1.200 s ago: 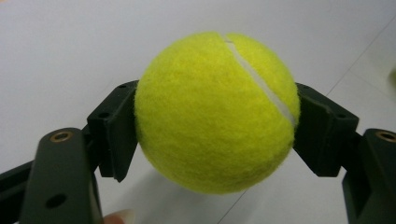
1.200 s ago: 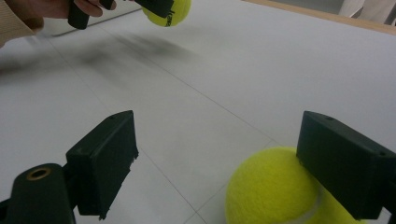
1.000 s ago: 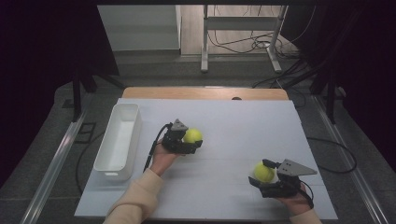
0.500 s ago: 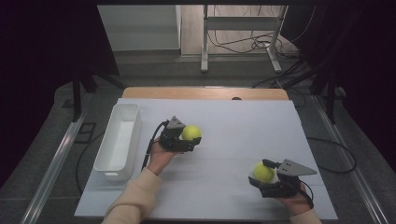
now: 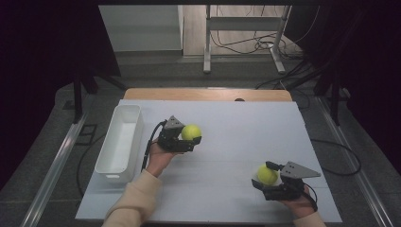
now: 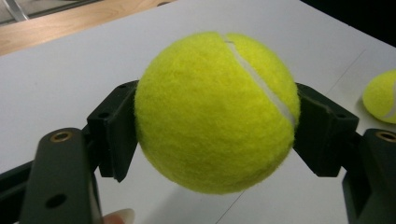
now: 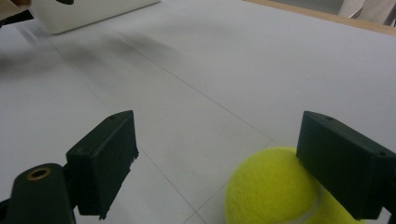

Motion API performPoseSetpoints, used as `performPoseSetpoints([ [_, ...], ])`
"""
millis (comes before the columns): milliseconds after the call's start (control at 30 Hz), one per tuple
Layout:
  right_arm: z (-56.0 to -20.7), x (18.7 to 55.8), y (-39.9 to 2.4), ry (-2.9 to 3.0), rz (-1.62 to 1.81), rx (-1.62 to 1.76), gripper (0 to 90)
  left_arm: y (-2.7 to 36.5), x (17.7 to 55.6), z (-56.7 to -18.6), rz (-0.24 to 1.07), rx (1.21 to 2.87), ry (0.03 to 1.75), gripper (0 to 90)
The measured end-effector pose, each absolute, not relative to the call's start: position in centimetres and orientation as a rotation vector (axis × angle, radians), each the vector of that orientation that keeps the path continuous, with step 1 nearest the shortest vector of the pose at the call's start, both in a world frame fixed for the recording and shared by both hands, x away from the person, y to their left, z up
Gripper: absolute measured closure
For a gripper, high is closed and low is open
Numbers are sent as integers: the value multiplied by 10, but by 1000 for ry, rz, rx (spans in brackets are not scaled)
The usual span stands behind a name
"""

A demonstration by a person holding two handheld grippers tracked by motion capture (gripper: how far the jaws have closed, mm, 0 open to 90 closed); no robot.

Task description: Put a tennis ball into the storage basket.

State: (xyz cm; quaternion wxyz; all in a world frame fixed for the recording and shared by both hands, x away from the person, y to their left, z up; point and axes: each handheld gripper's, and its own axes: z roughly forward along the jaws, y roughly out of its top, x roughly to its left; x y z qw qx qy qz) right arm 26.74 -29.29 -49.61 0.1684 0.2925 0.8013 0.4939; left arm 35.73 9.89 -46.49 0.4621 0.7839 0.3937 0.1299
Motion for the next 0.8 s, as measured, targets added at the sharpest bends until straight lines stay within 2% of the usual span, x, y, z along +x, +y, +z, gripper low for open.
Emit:
performPoseSetpoints([
  [800, -496, 267, -293, 2274, 1409, 837, 129, 121, 348, -437, 349, 1857, 950, 254],
])
